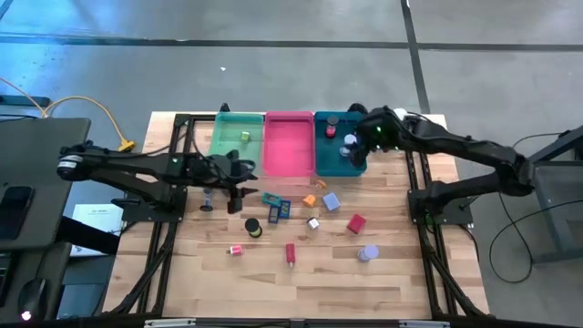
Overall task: Pick & Place Office items
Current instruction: Put the light blue digital clock into the pink bin
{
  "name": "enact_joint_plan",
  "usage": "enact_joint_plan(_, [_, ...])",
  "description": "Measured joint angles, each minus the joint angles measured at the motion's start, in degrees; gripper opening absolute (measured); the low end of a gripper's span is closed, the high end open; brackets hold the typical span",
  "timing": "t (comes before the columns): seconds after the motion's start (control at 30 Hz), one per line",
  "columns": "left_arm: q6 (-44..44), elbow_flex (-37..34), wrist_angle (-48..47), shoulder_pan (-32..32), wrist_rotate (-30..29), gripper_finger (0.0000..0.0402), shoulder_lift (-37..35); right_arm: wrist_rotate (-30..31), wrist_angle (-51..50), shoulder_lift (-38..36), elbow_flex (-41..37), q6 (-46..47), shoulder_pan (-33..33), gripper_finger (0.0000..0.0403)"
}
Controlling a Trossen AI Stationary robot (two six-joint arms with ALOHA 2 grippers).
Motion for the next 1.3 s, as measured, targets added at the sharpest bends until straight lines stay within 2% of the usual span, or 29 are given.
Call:
enact_joint_plan(0.13, [7.0, 0.1, -8.2, 0.9, 2.8, 0.0168, -2.4, -0.1, -0.2, -1.0, 0.0, 2.4, 5.3, 0.0239])
enact_joint_plan(0.27, [14.5, 0.0, -11.6, 2.0, 2.6, 0.0168, -1.5, -0.1, -0.5, -0.7, 0.0, 4.1, 10.1, 0.0239])
enact_joint_plan(0.53, [16.3, 1.1, -10.7, 1.4, 2.8, 0.0168, 1.0, 0.4, -0.5, 1.7, 0.0, 7.4, 19.0, 0.0239])
enact_joint_plan(0.63, [16.4, 1.6, -8.9, -0.6, 8.3, 0.0168, 1.1, 0.5, -0.4, 2.3, 0.0, 8.8, 21.3, 0.0239])
enact_joint_plan(0.73, [18.9, 1.7, -2.5, -3.7, 14.2, 0.0168, 1.1, 0.6, 0.2, 3.0, 0.0, 10.0, 23.6, 0.0239])
enact_joint_plan(0.8, [21.6, 1.7, -0.7, -5.2, 12.5, 0.0168, 1.3, 0.6, 0.6, 3.1, 0.0, 10.1, 24.8, 0.0239])
enact_joint_plan(0.93, [23.2, 2.9, 1.0, -4.8, 4.1, 0.0168, 4.1, 0.6, 2.6, 3.4, 0.0, 10.4, 26.7, 0.0239])
enact_joint_plan(1.13, [18.0, 9.7, -1.5, -2.1, 4.1, 0.0168, 12.8, 3.5, 2.3, 3.5, 0.0, 12.0, 29.1, 0.0239])
enact_joint_plan(1.3, [28.4, 16.5, -13.9, -2.6, 4.4, 0.0168, 19.8, 5.1, 1.8, 3.5, 0.0, 13.2, 31.4, 0.0239])
